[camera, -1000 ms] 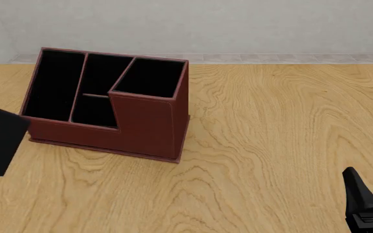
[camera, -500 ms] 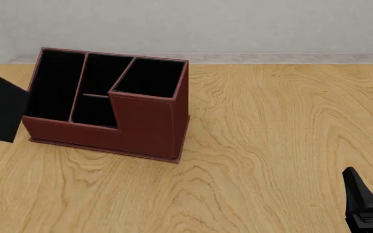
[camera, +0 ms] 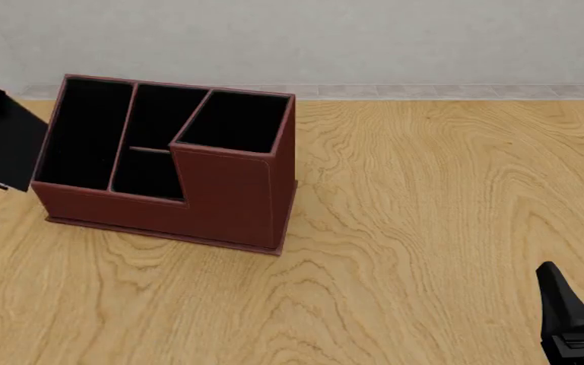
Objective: Pick up the book and place it in the left compartment of the caddy.
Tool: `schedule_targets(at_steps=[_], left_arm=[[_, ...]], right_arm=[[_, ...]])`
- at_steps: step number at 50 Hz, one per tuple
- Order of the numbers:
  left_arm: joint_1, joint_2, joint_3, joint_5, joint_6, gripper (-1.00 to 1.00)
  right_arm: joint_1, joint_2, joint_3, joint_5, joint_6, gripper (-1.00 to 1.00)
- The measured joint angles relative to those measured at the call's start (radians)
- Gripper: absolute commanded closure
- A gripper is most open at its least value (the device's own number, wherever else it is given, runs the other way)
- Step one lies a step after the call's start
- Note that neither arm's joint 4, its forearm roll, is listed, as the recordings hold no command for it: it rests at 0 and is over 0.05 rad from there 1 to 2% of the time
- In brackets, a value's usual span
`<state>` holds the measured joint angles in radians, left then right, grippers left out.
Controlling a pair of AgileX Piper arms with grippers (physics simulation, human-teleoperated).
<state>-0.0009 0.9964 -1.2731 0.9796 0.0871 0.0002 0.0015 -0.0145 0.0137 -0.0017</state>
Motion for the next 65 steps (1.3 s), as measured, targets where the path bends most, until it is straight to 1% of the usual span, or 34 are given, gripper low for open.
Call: schedule_targets(at_steps=[18,28,65], left_arm=[[0.042,0.101,-0.021,-0.087,-0.008,1.00],[0.056,0.143,-0.017,-0.133,-0.010,1.00],[0.057,0.274,0.002,-0.280,0.013,1.00]], right_arm=[[0.000,0.000,0.000,0.000,0.000,-1.00],[0.000,0.000,0.000,0.000,0.000,-1.00],[0.000,0.000,0.000,0.000,0.000,-1.00]])
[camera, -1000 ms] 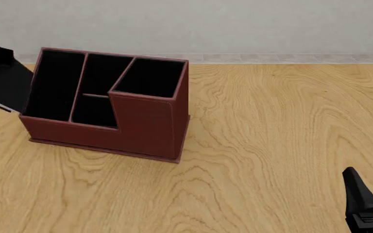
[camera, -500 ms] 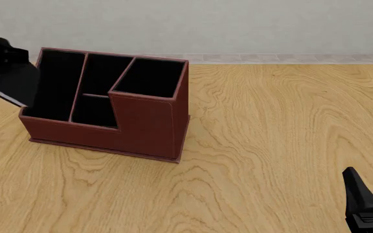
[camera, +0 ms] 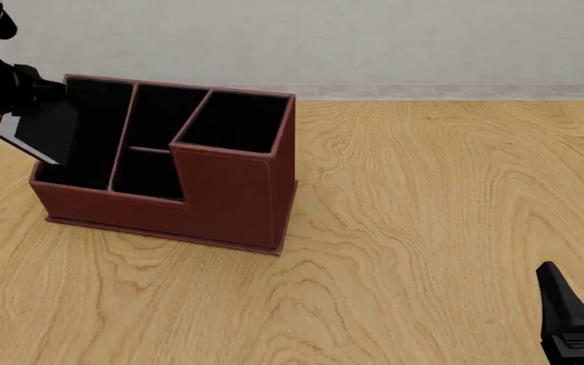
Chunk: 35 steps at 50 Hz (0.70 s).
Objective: Pick up the book and place it in the left compartment of the caddy.
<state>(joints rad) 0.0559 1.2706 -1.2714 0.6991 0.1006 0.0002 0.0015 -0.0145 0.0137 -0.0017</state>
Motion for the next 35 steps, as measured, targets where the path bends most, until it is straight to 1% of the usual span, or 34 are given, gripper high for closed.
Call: schedule_targets(at_steps=[13,35], left_arm=[[0.000,0.037,-0.001,-0.031,0.004,1.00],[0.004,0.090,0.024,-0.096,0.018,1.00]], right_arm=[[0.000,0.000,0.000,0.000,0.000,-1.00],[0.000,0.000,0.000,0.000,0.000,-1.00]])
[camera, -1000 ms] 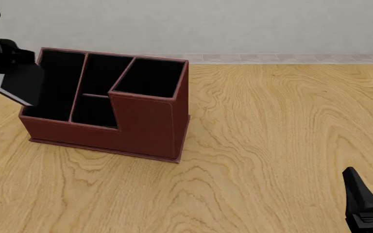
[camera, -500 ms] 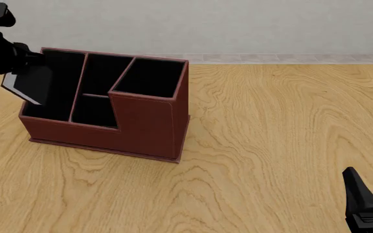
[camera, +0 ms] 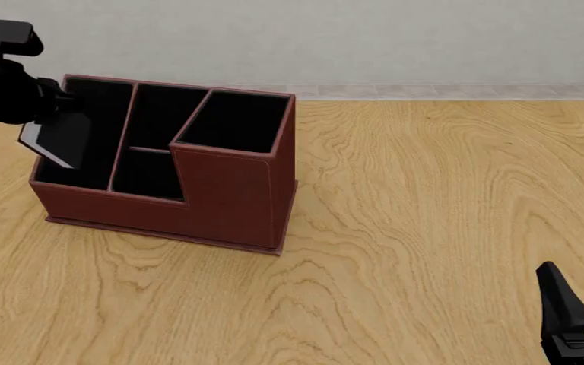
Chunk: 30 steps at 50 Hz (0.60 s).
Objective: Pick up the book and place it in the left compartment of the caddy.
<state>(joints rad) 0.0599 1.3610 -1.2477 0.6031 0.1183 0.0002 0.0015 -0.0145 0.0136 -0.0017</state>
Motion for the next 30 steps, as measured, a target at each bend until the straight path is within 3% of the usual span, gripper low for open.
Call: schedule_targets(at_steps=[30], left_arm=[[0.022,0.072,-0.015,-0.066,0.018,1.00]], right_arm=[[0.000,0.000,0.000,0.000,0.000,-1.00]])
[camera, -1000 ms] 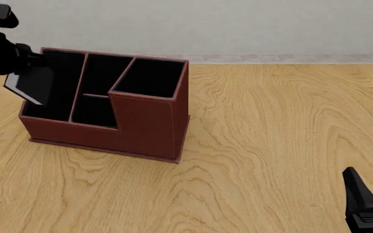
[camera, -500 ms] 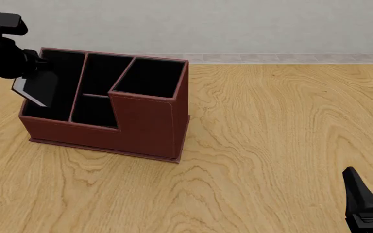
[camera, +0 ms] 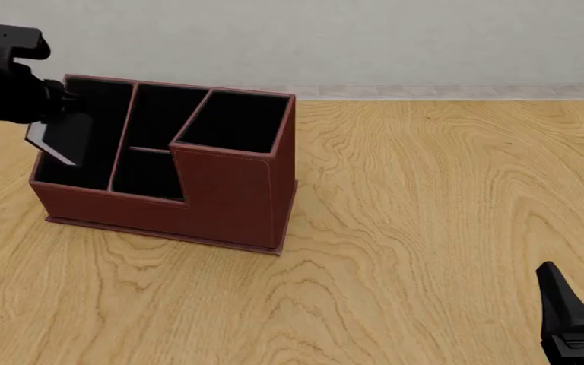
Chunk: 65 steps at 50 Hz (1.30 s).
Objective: Pick up the book and place it in the left compartment of the caddy.
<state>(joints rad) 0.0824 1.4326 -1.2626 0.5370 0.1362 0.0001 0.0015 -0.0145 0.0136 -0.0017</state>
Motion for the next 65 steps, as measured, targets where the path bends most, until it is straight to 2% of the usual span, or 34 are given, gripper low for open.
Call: schedule_targets(at_steps=[46,65], left_arm=[[0.024,0.133,-0.020,-0.109,0.043,1.00],[0.030,0.164,-0.053,-0.117,0.055,1.00]], right_arm=[[0.000,0.000,0.000,0.000,0.000,-1.00],[0.000,0.000,0.000,0.000,0.000,-1.00]])
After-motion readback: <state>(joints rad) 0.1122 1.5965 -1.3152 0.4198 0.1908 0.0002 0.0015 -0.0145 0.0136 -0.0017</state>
